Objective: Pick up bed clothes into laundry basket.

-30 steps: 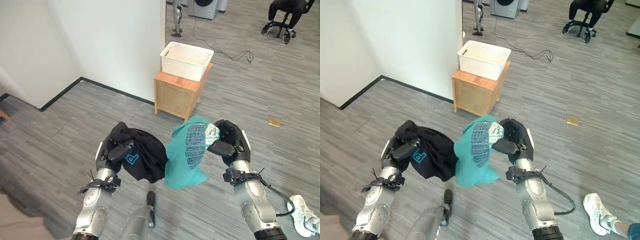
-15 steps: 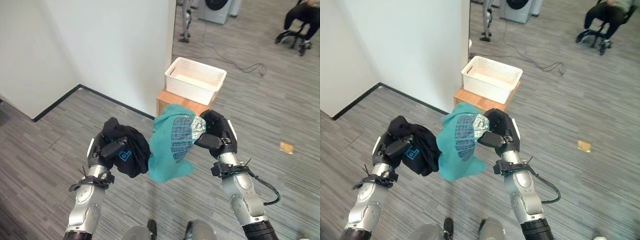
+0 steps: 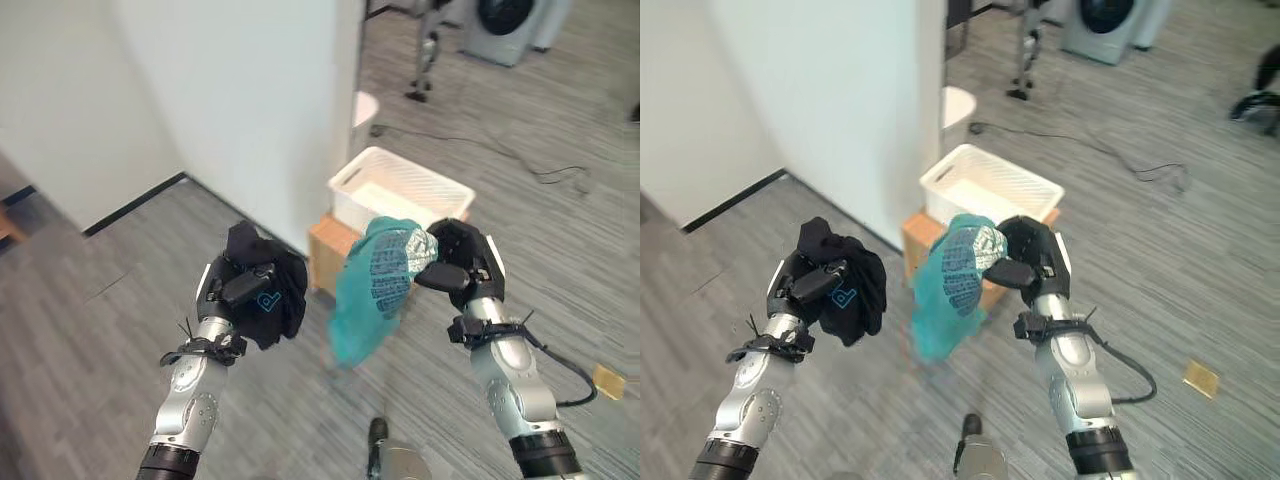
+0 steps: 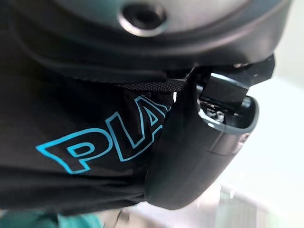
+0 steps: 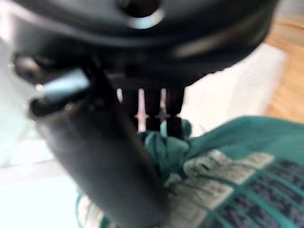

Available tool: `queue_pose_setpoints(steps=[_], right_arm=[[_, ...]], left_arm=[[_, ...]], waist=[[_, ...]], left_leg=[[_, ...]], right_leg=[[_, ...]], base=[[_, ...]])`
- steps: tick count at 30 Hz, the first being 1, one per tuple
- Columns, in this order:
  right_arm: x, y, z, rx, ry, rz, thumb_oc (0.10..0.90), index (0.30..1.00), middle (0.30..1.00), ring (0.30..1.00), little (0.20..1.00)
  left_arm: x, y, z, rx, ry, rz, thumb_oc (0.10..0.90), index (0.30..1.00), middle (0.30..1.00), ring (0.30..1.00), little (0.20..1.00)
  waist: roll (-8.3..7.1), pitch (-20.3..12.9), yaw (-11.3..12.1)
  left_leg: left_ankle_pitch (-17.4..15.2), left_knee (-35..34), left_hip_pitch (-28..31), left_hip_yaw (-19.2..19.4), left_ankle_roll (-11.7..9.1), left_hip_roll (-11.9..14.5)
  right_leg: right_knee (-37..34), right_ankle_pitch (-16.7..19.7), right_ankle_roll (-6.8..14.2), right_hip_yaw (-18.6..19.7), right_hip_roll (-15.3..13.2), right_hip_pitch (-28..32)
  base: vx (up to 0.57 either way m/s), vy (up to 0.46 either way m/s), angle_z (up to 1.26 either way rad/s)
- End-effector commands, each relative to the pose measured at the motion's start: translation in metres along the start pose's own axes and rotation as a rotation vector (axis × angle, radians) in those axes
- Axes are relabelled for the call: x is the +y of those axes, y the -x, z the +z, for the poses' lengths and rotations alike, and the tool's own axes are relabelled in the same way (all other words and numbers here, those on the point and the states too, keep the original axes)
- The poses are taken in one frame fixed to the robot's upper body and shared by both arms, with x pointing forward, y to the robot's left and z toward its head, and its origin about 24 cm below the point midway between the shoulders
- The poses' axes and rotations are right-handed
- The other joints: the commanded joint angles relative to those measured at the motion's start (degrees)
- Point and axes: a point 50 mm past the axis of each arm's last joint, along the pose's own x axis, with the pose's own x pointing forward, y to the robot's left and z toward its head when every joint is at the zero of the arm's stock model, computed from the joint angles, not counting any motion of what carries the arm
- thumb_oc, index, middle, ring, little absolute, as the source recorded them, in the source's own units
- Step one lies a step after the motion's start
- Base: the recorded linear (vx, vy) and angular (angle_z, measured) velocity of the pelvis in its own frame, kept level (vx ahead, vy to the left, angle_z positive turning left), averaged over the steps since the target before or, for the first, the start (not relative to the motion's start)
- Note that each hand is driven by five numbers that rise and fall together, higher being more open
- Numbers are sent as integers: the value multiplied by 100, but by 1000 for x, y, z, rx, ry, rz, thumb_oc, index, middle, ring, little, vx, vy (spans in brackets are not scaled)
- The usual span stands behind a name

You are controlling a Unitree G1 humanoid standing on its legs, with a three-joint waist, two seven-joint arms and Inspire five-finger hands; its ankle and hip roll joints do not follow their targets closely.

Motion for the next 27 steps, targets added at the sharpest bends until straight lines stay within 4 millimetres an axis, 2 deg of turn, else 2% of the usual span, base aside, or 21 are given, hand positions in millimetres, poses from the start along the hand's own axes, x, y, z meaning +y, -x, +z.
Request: queue_pose_setpoints(steps=[1, 2, 3, 4, 5, 6, 8, 9, 11, 12, 14, 17, 20, 25, 27], right_arm=[[31, -12, 56, -301, -81, 145, 400, 300, 300, 300, 300], [32, -12, 55, -292, -84, 154, 400, 300, 300, 300, 300], [33, -11, 53, -280, -72, 164, 400, 300, 300, 300, 300], [30, -8, 49, -256, -39, 156, 400, 300, 300, 300, 300], [30, -8, 50, -257, -39, 155, 400, 300, 300, 300, 300], [31, -9, 50, -251, -31, 163, 400, 300, 300, 300, 300], [35, -8, 49, -252, -38, 180, 400, 300, 300, 300, 300], [34, -8, 47, -246, -33, 180, 400, 300, 300, 300, 300], [30, -7, 43, -223, 3, 162, 400, 300, 300, 300, 300], [30, -7, 42, -223, 4, 161, 400, 300, 300, 300, 300], [27, -6, 43, -223, 21, 154, 400, 300, 300, 300, 300], [15, -7, 47, -231, 68, 107, 400, 300, 300, 300, 300], [8, -12, 56, -257, 123, 90, 400, 300, 300, 300, 300], [6, -24, 71, -305, 166, 92, 400, 300, 300, 300, 300], [10, -36, 87, -348, 202, 112, 400, 300, 300, 300, 300]], left_arm=[[-35, -18, 68, -298, -43, -225, 400, 300, 300, 300, 300], [-39, -19, 68, -293, -31, -244, 400, 300, 300, 300, 300], [-41, -19, 67, -286, -34, -255, 400, 300, 300, 300, 300], [-50, -23, 67, -288, -44, -281, 400, 300, 300, 300, 300], [-50, -23, 67, -288, -45, -281, 400, 300, 300, 300, 300], [-58, -28, 65, -283, -28, -307, 400, 300, 300, 300, 300], [-63, -30, 64, -278, -25, -329, 400, 300, 300, 300, 300], [-66, -30, 61, -268, -36, -348, 400, 300, 300, 300, 300], [-74, -32, 58, -254, -61, -387, 400, 300, 300, 300, 300], [-75, -32, 58, -253, -60, -388, 400, 300, 300, 300, 300], [-81, -34, 55, -238, -75, -415, 400, 300, 300, 300, 300], [-93, -38, 52, -217, -95, -469, 400, 300, 300, 300, 300], [-98, -40, 52, -209, -113, -490, 400, 300, 300, 300, 300], [-90, -35, 51, -198, -112, -474, 400, 300, 300, 300, 300], [-81, -30, 52, -194, -97, -447, 400, 300, 300, 300, 300]], waist=[[-305, -377, -28], [-432, -331, -15], [-492, -253, 60], [-541, -185, 160], [-552, -202, 163], [-497, -199, 195], [-400, -243, 263], [-329, -286, 292], [-184, -366, 273], [-192, -352, 268], [-108, -432, 217], [-28, -585, 38], [-50, -693, 39], [-143, -770, 150], [-218, -794, 287]], left_leg=[[1381, 585, -815, 86, 331, 260], [1436, 971, -962, 258, 407, 335], [1272, 1402, -1124, 345, 447, 302], [994, 1783, -1603, 465, 404, -62], [1011, 1774, -1628, 474, 414, -74], [845, 1388, -1848, 551, 371, -439], [720, 681, -1829, 459, 415, -842], [596, -98, -1670, 362, 506, -1043], [474, -1076, -1441, 117, 638, -1326], [499, -1144, -1384, 111, 643, -1345], [401, -1460, -1177, -372, 691, -1613], [441, -1867, -911, -366, 726, -1578], [431, -2010, -791, -419, 830, -1608], [331, -2080, -656, -406, 935, -1640], [298, -2138, -628, -396, 989, -1653]], right_leg=[[-1314, 159, 611, 244, -627, 1048], [-1425, 92, 463, 246, -540, 1159], [-1511, 20, 354, 261, -435, 1296], [-1734, 6, 318, 305, -341, 1548], [-1752, 29, 321, 308, -353, 1526], [-1905, 46, 352, 337, -286, 1672], [-2026, 55, 389, 377, -188, 1716], [-2080, 23, 432, 401, -144, 1779], [-2087, -47, 449, 411, 15, 1842], [-2086, -62, 453, 400, 0, 1872], [-2057, -126, 469, 486, 77, 1904], [-2190, -139, 466, 447, 111, 1989], [-2149, -136, 496, 518, 92, 1941], [-2053, -151, 533, 608, 44, 1922], [-2004, -128, 570, 659, 27, 1853]], base=[[112, -426, -28], [180, -582, -43], [283, -618, -44], [209, -416, -50], [298, -360, -58], [223, -134, -68], [288, -95, -54], [270, -8, -51], [220, 14, -58], [148, 10, -41], [158, 8, -38], [143, 57, -47], [115, 109, 7], [78, 74, -13], [29, 69, 10]])
